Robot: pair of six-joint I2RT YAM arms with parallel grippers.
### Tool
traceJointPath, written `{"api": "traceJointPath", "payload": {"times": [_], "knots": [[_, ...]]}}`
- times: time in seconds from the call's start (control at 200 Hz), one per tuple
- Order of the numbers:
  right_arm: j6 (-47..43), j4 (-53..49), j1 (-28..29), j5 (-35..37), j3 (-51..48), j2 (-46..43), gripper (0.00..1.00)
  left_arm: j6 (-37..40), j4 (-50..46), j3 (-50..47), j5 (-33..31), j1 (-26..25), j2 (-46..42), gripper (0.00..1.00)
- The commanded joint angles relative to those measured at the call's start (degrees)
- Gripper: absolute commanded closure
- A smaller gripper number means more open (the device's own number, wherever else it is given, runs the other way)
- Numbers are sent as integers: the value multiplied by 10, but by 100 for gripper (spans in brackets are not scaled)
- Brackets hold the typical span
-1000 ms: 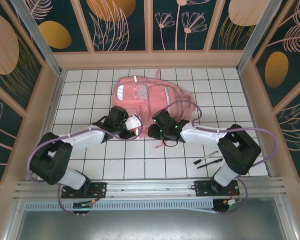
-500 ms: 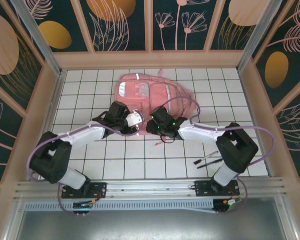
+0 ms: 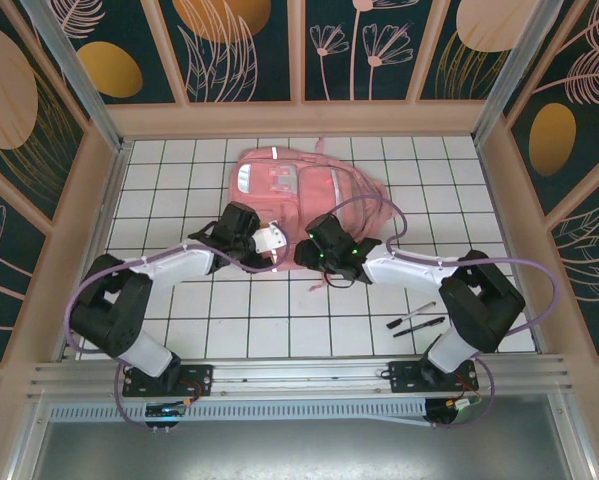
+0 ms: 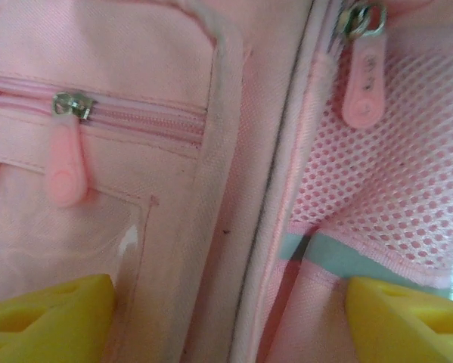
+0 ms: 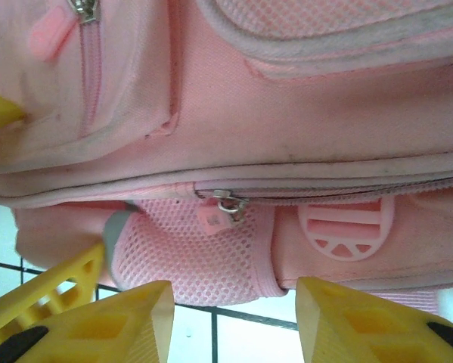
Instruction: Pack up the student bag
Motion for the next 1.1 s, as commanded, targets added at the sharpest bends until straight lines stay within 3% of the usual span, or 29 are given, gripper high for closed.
{"api": "traceJointPath", "payload": {"times": [0.0,0.11,0.23,0.365,0.646,0.836,0.871,0.976,1.096], "knots": [[5,27,-3,-10,4,12,53,-24,44,19,-75,3,30,29],[10,19,-4,-2,18,21,54,-59,2,72,-73,3,65,73],[8,3,-10,19,39,41,55,-80,-17,80,-10,3,71,100],[2,-10,-13,32,63,51,56,-97,-26,58,57,3,49,100],[-26,-21,-18,51,78,60,49,-119,-103,85,110,3,-8,100],[-13,-75,-4,153,129,98,52,-133,-129,105,154,3,-17,100],[-6,-86,-1,168,140,106,56,-133,-125,101,156,4,-22,100],[20,-126,7,204,158,117,80,-123,-124,95,146,4,-29,100],[24,-153,6,205,156,104,93,-101,-113,71,93,4,-30,100]]}}
